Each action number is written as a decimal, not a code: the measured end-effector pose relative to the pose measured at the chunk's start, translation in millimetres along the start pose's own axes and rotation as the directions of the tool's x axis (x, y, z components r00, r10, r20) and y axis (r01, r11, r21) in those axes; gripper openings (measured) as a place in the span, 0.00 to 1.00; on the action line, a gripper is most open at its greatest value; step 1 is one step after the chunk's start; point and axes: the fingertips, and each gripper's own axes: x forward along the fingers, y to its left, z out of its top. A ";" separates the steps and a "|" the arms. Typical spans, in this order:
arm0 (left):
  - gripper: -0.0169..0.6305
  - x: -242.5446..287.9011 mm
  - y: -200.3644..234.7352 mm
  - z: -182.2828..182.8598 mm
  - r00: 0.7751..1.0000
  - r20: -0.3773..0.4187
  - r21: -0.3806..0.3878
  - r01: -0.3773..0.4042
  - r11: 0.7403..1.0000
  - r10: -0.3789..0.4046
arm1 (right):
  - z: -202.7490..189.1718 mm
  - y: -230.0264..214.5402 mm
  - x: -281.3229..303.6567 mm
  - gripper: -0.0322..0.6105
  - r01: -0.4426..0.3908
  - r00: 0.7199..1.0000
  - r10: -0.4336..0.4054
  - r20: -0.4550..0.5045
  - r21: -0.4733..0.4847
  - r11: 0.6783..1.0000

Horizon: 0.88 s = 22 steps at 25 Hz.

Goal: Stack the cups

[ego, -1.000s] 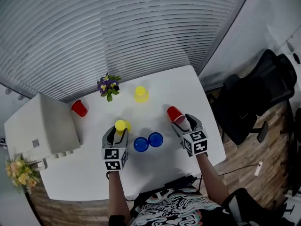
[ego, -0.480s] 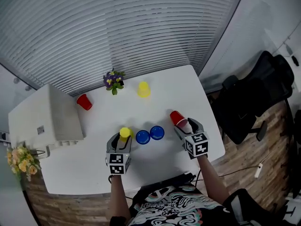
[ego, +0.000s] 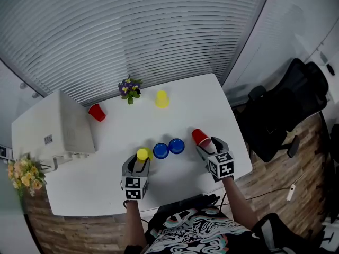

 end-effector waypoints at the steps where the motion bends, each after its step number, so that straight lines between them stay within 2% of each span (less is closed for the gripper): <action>1: 0.35 0.2 -1.0 0.2 1.000 0.001 0.003 0.002 1.000 -0.002 | -0.7 0.6 -0.3 0.55 -0.001 1.000 0.001 -0.002 0.000 1.000; 10: 0.35 1.6 -6.8 0.1 1.000 0.007 0.004 0.022 1.000 -0.022 | -9.2 5.0 -0.9 0.56 -0.016 0.999 0.017 -0.032 0.027 1.000; 19: 0.36 2.2 -11.0 6.0 0.998 0.043 -0.005 0.054 0.999 -0.054 | 10.1 15.2 -12.9 0.60 -0.118 0.993 0.120 -0.010 0.078 0.990; 22: 0.38 -4.7 -11.5 13.9 0.994 0.079 -0.015 0.079 0.997 -0.078 | 17.8 17.9 -14.9 0.60 -0.166 0.984 0.173 -0.053 0.105 0.980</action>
